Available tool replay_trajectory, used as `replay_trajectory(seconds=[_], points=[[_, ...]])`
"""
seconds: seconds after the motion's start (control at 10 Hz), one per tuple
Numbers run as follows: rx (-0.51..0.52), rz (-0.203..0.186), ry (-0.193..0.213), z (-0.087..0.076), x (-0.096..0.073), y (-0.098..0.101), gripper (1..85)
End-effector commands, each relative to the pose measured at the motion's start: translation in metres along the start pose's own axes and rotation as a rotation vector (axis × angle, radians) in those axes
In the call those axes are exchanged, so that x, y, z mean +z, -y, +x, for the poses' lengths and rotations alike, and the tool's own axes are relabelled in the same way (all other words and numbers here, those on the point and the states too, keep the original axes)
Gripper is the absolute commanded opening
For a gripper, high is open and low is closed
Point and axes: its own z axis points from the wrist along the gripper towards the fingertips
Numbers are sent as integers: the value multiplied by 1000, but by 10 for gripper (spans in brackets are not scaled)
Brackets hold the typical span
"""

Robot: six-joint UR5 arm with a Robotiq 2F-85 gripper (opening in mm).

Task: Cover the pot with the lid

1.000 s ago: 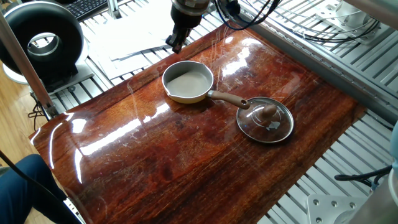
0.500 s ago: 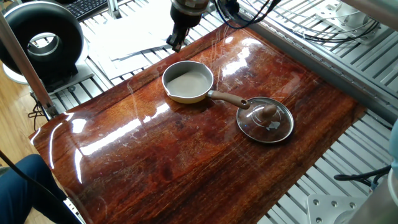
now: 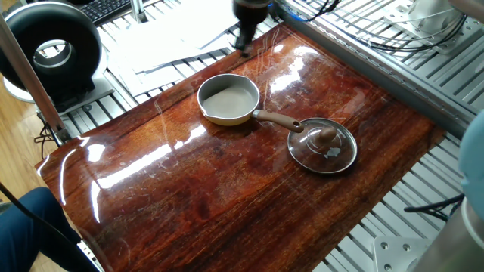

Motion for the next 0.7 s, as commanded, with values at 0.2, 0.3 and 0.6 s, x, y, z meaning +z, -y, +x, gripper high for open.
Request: replay_trajectory(seconds=[0.2,0.3,0.6], points=[[208,-74,-182,114,46,25,13],[256,-114,-183,125,61,10,13],[489,-235,-233,135,73,-35,13]])
